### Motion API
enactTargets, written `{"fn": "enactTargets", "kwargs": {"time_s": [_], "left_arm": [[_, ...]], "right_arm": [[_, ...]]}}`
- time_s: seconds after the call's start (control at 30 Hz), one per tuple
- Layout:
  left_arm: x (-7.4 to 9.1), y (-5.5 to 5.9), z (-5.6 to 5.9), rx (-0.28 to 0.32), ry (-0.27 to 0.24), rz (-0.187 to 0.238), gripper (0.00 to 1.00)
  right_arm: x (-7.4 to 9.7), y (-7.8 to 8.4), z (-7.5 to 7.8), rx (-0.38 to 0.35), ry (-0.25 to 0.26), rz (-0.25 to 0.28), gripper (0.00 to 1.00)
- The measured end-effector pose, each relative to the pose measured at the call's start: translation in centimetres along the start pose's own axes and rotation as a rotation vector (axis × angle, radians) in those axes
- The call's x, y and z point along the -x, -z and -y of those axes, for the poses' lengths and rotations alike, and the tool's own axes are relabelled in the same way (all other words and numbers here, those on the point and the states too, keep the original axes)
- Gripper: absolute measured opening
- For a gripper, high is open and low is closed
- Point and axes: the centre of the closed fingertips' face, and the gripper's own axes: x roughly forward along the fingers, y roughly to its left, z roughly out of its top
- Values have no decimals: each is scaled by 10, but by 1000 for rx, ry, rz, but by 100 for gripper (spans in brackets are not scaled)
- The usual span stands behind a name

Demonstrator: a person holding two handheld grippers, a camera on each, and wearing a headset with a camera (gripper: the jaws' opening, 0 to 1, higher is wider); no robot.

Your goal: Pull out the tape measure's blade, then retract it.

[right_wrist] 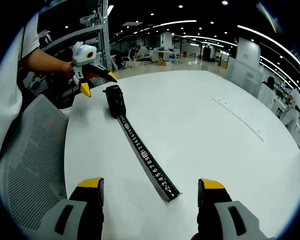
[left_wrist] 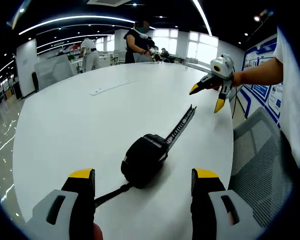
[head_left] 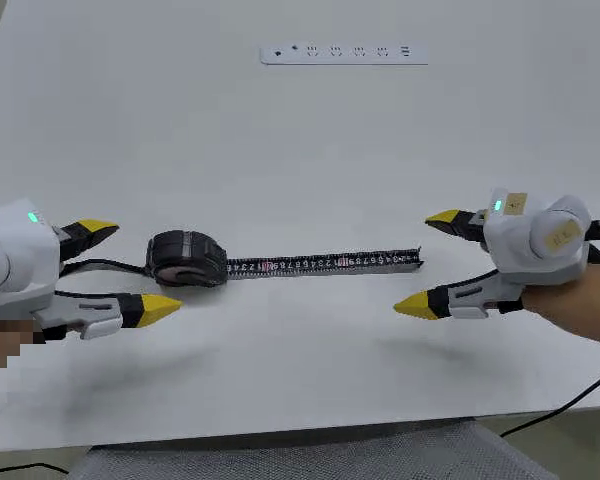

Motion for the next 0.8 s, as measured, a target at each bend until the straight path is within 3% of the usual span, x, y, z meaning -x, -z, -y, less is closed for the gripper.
{"fn": "enactTargets", "kwargs": {"time_s": [0.27,0.63,0.8], "left_arm": [[21,-8,4,48,-78,72,76],[38,13,10,97,-128,69,78],[46,16,14,120,-155,87,81]], "right_arm": [[16,2,-3,-55,60,47,79],[33,9,-12,-93,114,82,82],[41,11,-14,-112,141,95,85]]}}
